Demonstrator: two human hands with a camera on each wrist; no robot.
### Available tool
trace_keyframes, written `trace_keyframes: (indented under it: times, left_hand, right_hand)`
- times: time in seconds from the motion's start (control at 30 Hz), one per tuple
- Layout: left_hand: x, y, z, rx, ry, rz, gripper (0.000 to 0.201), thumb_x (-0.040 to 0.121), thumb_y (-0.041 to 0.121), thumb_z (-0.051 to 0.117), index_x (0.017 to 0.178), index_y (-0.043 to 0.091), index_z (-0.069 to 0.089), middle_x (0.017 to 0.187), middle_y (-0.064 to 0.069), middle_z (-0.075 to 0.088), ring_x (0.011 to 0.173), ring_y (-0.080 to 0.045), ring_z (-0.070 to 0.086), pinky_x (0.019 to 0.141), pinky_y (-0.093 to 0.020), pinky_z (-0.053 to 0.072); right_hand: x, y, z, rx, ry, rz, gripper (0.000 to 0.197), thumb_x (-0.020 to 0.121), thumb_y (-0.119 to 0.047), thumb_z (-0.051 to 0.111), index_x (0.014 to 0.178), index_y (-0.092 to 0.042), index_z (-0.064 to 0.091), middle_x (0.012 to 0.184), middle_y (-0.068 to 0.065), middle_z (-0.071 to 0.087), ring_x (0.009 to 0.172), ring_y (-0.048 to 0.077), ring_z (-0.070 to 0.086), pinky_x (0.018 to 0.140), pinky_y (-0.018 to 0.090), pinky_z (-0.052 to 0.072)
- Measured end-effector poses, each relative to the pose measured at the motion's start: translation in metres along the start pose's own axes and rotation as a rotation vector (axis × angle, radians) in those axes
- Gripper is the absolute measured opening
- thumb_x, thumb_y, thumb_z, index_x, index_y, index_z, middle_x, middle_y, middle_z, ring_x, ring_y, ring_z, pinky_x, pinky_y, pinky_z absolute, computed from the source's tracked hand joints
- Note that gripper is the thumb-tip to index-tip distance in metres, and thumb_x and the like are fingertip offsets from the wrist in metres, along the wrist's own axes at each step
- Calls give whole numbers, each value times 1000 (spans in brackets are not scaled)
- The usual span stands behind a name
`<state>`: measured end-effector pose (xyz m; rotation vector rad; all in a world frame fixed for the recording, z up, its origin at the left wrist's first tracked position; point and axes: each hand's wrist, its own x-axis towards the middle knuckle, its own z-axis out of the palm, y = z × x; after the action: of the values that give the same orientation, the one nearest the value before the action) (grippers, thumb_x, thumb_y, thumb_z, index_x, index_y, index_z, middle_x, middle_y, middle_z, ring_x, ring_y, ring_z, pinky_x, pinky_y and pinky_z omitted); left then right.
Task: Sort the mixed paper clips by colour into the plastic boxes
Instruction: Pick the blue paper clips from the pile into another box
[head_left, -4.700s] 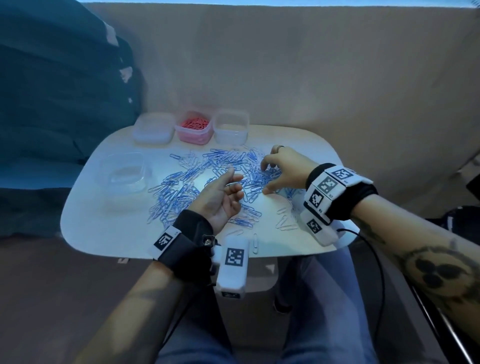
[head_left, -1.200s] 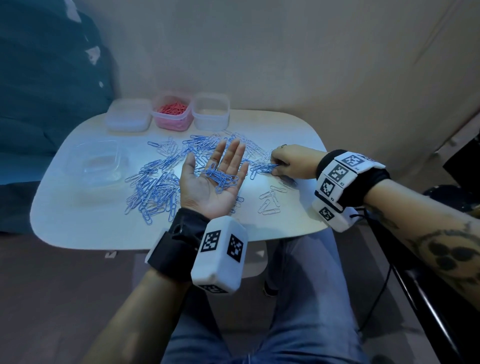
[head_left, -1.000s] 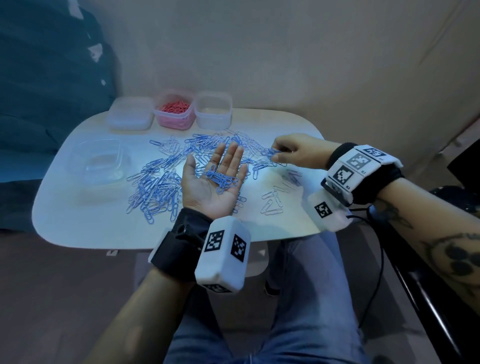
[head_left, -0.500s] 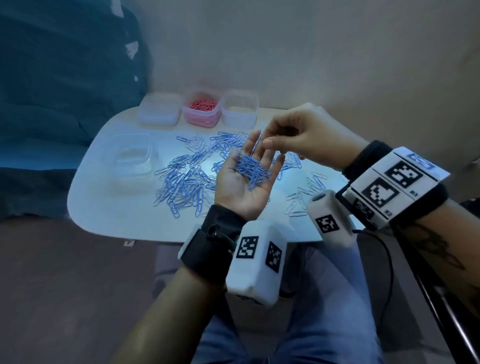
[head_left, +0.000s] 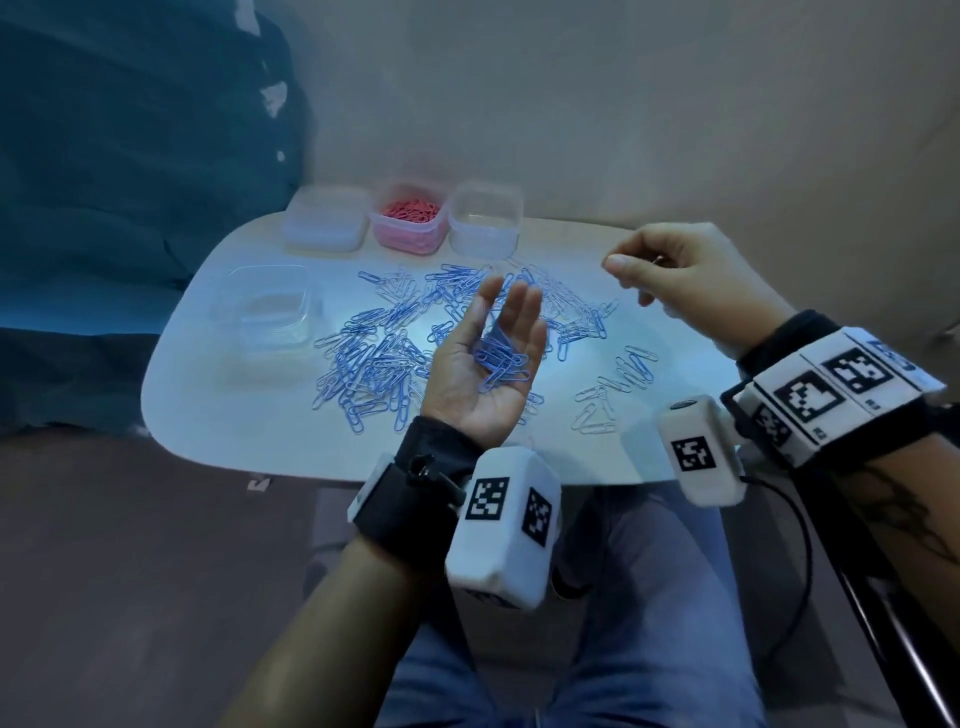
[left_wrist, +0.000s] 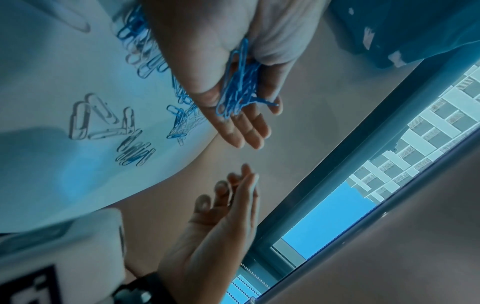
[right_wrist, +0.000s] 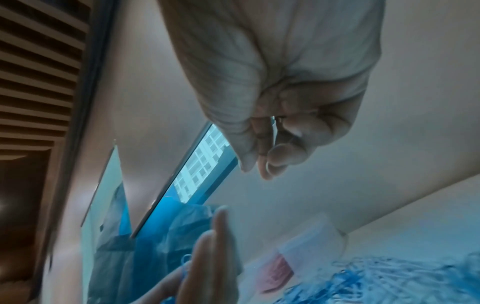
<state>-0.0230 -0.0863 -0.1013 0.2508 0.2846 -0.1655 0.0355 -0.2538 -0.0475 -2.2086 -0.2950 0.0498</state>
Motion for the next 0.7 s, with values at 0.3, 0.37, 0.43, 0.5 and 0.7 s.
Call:
trace_keyframes:
  times: [0.3,0.37,0.43,0.5,0.7]
  left_hand:
    - [0,28,-22,-155,92,-15,63,98,39,35,44,10,50,45,5,42,36,-8,43,30,-11,32]
    - [-1,35,-23,-133,88,-18,63,99,39,34,44,11,47,44,5,39,35,-8,40,29,-11,29]
    - [-1,36,-22,-136,79,-16,62,99,38,35,44,11,47,45,5,39,36,-8,40,29,-12,30]
    - [-1,35,-19,-146,75,-7,59,98,39,38,46,11,46,46,5,40,36,-8,41,30,-12,31]
    - [-5,29,-14,-120,64,-4,59,97,40,37,47,11,47,46,5,41,36,-8,41,30,-12,32]
  right_hand:
    - [15,18,19,-402,-260,45,22,83,-16,66,104,-7,65,87,3,54,71,16,47,70,24,36]
    - [18,19,26,-549,-406,-15,31,80,-13,68,111,-10,64,93,1,50,82,16,46,75,24,36]
    - [20,19,33,-595,-442,-64,32,78,-13,69,110,-11,63,95,0,48,85,15,45,80,28,40]
    - [23,18,37,-618,-411,-53,34,76,-18,72,107,-11,61,95,-1,49,87,17,47,83,33,44]
    - [23,20,37,-660,-419,-37,29,78,-25,71,103,-15,60,98,-2,54,90,17,48,73,28,39]
